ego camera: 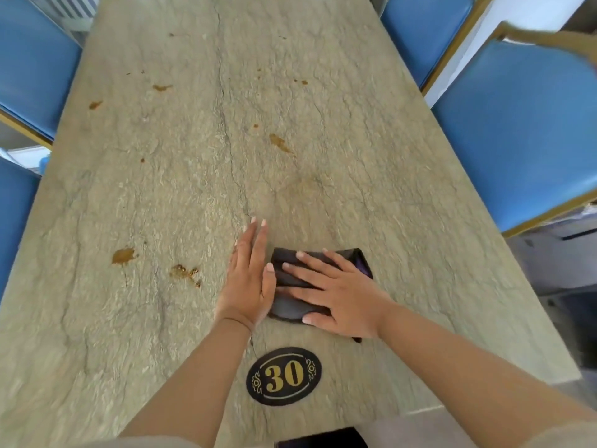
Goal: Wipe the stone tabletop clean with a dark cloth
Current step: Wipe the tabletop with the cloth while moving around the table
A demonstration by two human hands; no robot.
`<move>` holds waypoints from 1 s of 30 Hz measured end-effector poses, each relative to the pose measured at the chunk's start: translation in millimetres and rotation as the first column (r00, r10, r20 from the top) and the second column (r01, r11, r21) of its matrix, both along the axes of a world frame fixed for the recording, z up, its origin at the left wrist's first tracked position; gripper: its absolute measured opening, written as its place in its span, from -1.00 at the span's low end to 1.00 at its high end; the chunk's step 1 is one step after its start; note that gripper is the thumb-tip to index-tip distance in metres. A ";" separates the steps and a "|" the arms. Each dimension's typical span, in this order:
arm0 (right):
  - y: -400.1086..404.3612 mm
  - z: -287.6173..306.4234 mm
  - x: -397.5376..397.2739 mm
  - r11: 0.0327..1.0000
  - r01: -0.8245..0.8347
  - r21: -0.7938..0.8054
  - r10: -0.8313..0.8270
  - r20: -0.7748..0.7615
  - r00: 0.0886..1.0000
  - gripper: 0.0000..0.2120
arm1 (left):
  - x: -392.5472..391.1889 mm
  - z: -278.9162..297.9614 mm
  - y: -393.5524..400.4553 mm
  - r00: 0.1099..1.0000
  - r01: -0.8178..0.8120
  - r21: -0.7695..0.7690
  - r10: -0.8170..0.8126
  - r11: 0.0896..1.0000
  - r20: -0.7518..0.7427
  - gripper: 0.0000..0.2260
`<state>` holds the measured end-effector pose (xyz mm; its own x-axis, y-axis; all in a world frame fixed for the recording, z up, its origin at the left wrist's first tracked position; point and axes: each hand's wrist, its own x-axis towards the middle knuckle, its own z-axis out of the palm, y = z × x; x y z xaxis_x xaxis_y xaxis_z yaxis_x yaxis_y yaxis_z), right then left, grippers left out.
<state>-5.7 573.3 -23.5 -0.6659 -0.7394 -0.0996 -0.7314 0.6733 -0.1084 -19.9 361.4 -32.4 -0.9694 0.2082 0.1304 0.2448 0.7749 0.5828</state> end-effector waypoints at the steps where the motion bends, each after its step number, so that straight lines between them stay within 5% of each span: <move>1: 17.2 -1.5 -0.6 0.998 0.062 0.022 -0.062 -0.017 0.998 -0.49 | -0.1 0.0 0.1 1.000 0.003 -0.020 -0.003 1.000 0.002 -0.47; 3: 39.4 -2.3 -6.4 0.914 0.405 0.021 -0.404 -0.049 0.914 -0.49 | -0.3 -0.7 0.0 1.000 0.012 -0.064 -0.011 0.998 0.012 -0.46; 5: 36.4 -1.7 -5.6 0.645 0.764 0.021 -0.764 -0.027 0.645 -0.47 | 0.4 -1.0 -1.0 0.999 0.037 -0.106 -0.035 0.994 0.020 -0.46; 7: 6.0 -2.2 9.3 0.485 0.874 0.024 -0.874 0.006 0.485 -0.45 | 1.5 -0.7 -1.7 0.997 0.074 -0.137 -0.072 0.988 0.025 -0.46; 13: -7.6 -6.0 124.4 0.915 0.400 -0.048 -0.402 -0.036 0.915 -0.48 | 12.7 1.1 15.0 0.991 0.128 -0.234 -0.115 0.964 0.069 -0.49; 16: 53.7 -6.2 139.0 0.926 0.377 0.024 -0.375 -0.065 0.925 -0.49 | 34.0 3.9 46.1 0.968 0.252 -0.245 -0.243 0.936 0.069 -0.58; 17: 71.8 -5.6 136.7 0.852 0.523 0.021 -0.520 -0.076 0.851 -0.48 | 42.0 4.3 59.9 0.954 0.298 -0.254 -0.292 0.920 0.065 -0.58; 19: 95.6 -3.4 130.2 0.523 0.852 0.015 -0.851 -0.049 0.523 -0.45 | 58.0 3.1 86.7 0.944 0.331 -0.262 -0.320 0.907 0.082 -0.56; 21: 91.7 0.0 125.5 0.205 0.978 0.039 -0.979 0.025 0.204 -0.42 | 70.5 0.4 106.3 0.963 0.270 -0.260 -0.253 0.927 0.097 -0.54; 22: 80.9 0.8 127.1 0.172 0.984 0.052 -0.985 0.034 0.170 -0.42 | 74.6 -0.5 112.6 0.973 0.230 -0.263 -0.212 0.937 0.096 -0.53; 23: 68.8 -0.2 133.0 0.229 0.972 0.047 -0.973 0.023 0.228 -0.42 | 77.4 -1.2 117.3 0.979 0.199 -0.271 -0.182 0.942 0.088 -0.53; 27: 65.7 -4.9 176.2 0.742 0.670 0.031 -0.669 -0.014 0.743 -0.46 | 80.0 -0.4 126.3 0.990 0.136 -0.297 -0.118 0.945 0.077 -0.53; 28: 81.6 -2.6 178.8 0.798 0.602 0.025 -0.603 0.017 0.798 -0.47 | 79.8 0.6 128.9 0.991 0.124 -0.298 -0.102 0.947 0.087 -0.53; 30: 113.2 2.7 173.7 0.764 0.643 0.048 -0.645 0.058 0.762 -0.47 | 78.9 2.2 136.1 0.993 0.097 -0.314 -0.069 0.945 0.097 -0.53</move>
